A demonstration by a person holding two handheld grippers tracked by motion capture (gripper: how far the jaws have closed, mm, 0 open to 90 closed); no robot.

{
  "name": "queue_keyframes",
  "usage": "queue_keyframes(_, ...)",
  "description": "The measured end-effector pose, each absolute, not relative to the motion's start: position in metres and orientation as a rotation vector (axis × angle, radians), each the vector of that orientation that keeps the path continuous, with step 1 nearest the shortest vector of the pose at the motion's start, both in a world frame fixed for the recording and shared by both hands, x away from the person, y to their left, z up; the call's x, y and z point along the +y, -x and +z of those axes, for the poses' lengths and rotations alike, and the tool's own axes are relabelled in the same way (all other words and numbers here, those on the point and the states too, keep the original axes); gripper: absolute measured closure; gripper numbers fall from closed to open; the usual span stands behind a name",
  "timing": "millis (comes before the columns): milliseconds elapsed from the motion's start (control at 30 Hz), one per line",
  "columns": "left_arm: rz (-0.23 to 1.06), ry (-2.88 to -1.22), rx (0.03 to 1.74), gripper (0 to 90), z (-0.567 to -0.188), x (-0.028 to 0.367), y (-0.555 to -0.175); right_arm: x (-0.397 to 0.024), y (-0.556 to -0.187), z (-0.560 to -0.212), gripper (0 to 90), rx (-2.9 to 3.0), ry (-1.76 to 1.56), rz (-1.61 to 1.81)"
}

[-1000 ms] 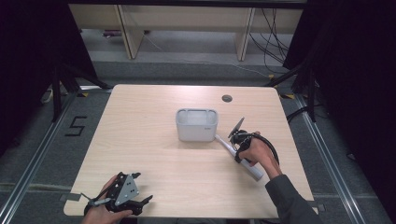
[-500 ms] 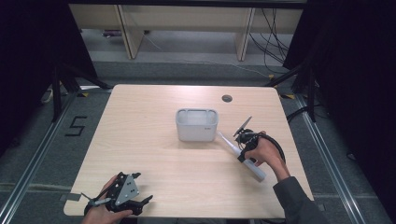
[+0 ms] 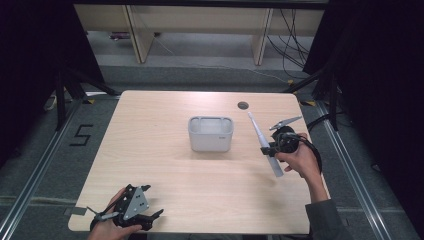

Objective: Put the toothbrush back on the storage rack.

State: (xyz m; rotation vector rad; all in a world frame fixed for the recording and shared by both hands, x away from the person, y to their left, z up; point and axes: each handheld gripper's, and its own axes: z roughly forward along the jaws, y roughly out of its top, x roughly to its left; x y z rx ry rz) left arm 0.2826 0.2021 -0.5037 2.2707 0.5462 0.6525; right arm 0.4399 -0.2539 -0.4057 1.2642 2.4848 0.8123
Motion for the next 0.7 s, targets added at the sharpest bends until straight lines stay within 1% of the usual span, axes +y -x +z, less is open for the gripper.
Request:
queue_keyframes(133,0.654,-2.275,0.545,15.1,-0.5032,0.2028,-0.2832,-0.2580,-0.4391,-0.4060,66.9,2.416,-1.197,0.932)
queue_keyframes(167,0.667,-2.292,0.537,15.1,-0.5025,0.2034,-0.2836,-0.2576,-0.4386,-0.4066,66.8,2.412,-1.196,0.938)
queue_keyframes(233,0.638,-2.277,0.541,15.1,-0.5026,0.2029,-0.2830,-0.2581,-0.4385,-0.4072,66.8,2.400,-1.173,0.947)
queue_keyframes(500,0.635,-2.275,0.538,15.1,-0.5014,0.2030,-0.2817,-0.2551,-0.4389,-0.4100,66.8,2.351,-1.167,1.014)
queue_keyframes(533,0.628,-2.235,0.557,15.1,-0.5034,0.2010,-0.2812,-0.2556,-0.4395,-0.4111,66.8,2.335,-1.153,1.024)
queue_keyframes(600,0.637,-2.271,0.535,15.1,-0.5013,0.2026,-0.2820,-0.2560,-0.4399,-0.4117,66.8,2.305,-1.149,1.072)
queue_keyframes(700,0.641,-2.268,0.536,15.1,-0.5011,0.2026,-0.2818,-0.2572,-0.4411,-0.4109,66.8,2.266,-1.119,1.094)
